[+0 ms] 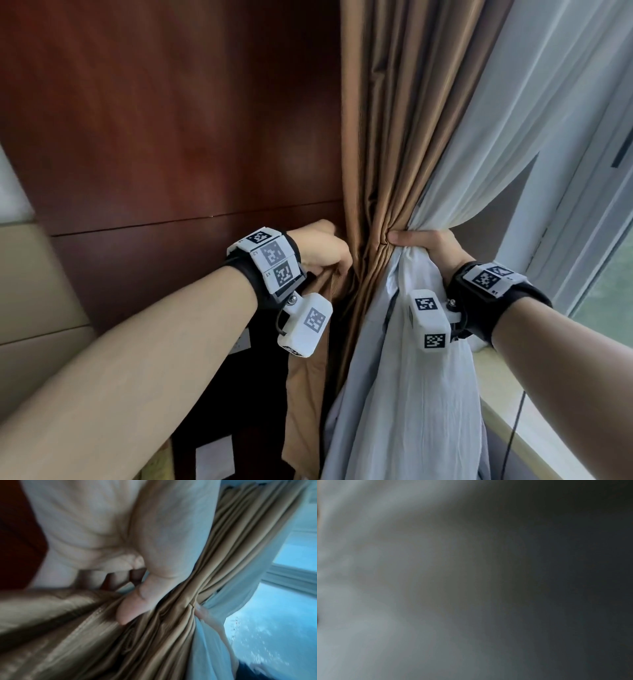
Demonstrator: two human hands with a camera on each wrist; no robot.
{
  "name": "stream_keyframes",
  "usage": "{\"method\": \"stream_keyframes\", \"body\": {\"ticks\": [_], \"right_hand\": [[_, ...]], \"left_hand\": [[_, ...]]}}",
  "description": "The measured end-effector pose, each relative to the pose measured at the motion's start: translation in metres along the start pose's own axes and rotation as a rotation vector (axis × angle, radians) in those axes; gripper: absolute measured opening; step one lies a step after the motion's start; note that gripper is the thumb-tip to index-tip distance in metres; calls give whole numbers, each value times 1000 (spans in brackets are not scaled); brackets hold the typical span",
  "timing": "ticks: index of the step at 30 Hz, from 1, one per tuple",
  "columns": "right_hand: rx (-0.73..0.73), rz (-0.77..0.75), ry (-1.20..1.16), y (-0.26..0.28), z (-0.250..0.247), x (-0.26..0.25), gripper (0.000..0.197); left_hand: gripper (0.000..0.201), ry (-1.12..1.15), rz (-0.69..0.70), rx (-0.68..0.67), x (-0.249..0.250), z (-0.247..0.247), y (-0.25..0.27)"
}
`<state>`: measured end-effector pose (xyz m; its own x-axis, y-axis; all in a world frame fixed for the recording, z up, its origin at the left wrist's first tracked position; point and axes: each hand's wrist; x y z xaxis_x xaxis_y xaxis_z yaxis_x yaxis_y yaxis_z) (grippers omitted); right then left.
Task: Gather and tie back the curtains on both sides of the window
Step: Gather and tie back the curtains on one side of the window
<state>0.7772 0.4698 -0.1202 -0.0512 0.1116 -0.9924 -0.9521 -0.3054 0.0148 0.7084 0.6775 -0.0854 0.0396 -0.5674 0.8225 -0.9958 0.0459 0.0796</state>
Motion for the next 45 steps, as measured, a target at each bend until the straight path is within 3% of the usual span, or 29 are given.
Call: {"method": "stream_keyframes", "body": {"ticks": [2, 4, 9, 15, 20, 24, 28, 30, 34, 38, 45], "right_hand": [[6, 9, -3, 0, -1, 0, 101], [10, 6, 3, 1, -2, 0, 93], [36, -6, 18, 1, -3, 2, 99], [48, -27, 27, 0, -3, 5, 92], [45, -55, 26, 0, -4, 7, 92], [5, -82, 7, 3, 0, 9, 89], [-18, -91, 6, 9, 0, 11, 84], [-32, -95, -1, 11, -1, 14, 85], [-84, -142, -18, 16, 0, 15, 109], [-138, -170, 45, 21, -1, 15, 94], [-161, -190, 73, 20, -2, 14, 101]], "left_hand": [[71, -99, -19, -41, 5, 1, 2], [76, -127, -25, -70, 2, 2, 1], [31, -186, -68, -57, -5, -4, 1], [40, -190, -127, -78, -15, -9, -5], [2, 37, -139, -107, -24, -14, -4], [16, 272, -24, -174, -22, -12, 0], [34, 315, 61, -225, -30, -9, 3], [26, 279, 103, -220, -37, -4, 3], [23, 318, 164, -184, -45, 2, 3], [25, 322, 170, -172, -45, 3, 1], [29, 329, 189, -112, -38, 7, 2]]}}
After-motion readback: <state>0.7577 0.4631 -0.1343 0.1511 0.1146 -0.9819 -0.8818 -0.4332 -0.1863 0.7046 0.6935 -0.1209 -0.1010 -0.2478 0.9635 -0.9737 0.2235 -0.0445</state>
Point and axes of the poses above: each hand's wrist, its own y-axis away from the middle knuckle, its own z-axis out of the palm, x = y × z, and after that the axes turned 9 degrees about z, right-handed
